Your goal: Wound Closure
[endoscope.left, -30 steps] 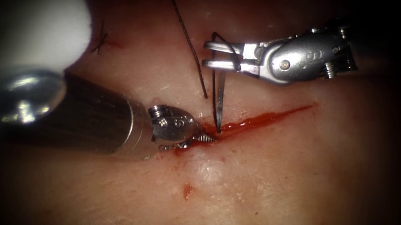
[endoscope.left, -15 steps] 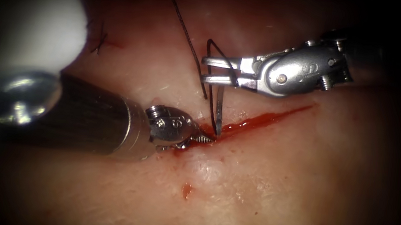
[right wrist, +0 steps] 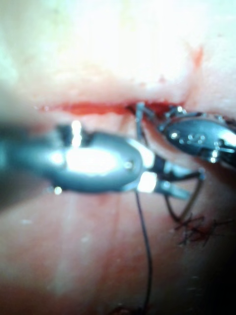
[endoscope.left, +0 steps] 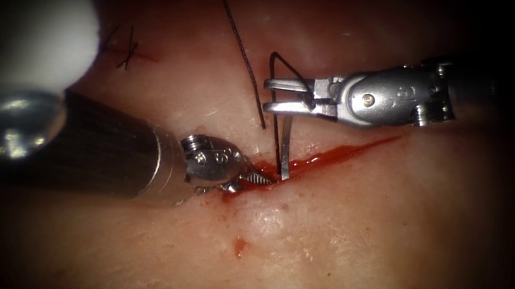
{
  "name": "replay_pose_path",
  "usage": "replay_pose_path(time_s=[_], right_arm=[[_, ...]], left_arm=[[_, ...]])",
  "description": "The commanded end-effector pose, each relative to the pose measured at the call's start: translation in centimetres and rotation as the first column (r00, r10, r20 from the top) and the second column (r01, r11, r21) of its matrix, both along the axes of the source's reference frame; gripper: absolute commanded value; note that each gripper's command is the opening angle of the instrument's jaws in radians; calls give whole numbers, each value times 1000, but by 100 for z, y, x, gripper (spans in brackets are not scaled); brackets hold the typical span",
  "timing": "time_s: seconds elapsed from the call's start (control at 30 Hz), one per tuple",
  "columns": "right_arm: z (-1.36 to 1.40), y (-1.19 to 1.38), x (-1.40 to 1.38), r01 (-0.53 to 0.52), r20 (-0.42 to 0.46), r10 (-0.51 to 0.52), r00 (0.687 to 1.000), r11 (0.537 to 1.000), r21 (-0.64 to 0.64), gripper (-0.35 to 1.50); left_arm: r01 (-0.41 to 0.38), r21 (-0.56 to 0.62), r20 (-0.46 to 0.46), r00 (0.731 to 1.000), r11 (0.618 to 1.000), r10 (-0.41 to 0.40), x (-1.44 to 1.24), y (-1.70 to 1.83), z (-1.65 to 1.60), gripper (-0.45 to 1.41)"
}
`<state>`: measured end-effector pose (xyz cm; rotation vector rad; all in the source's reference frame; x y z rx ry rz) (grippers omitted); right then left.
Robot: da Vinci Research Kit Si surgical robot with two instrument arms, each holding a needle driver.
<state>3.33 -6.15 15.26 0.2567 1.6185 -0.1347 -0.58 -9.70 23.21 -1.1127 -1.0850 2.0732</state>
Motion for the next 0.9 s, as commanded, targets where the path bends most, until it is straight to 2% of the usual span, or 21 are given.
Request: replay_pose_path(time_s=[0.03,0.23,0.4,0.63,0.9], right_arm=[[4,-9,6,11,14,-12,1000,999,49,-35],[6,-11,7,19,30,-22,999,997,75,-35],[9,-25,10,47,45,-50,998,997,65,-35],[6,-34,15,60,31,-60,998,998,5,-35],[4,-40,14,64,29,-64,997,998,5,-35]], left_arm=[[1,4,1,1000,1000,-1,-7,-10,6,61],[1,4,1,1000,1000,-1,-8,-10,6,59],[1,4,1,1000,1000,-1,-8,-10,6,57],[2,4,1,1000,1000,-2,-9,-9,6,56],[3,4,0,1000,1000,-3,-10,-8,7,54]])
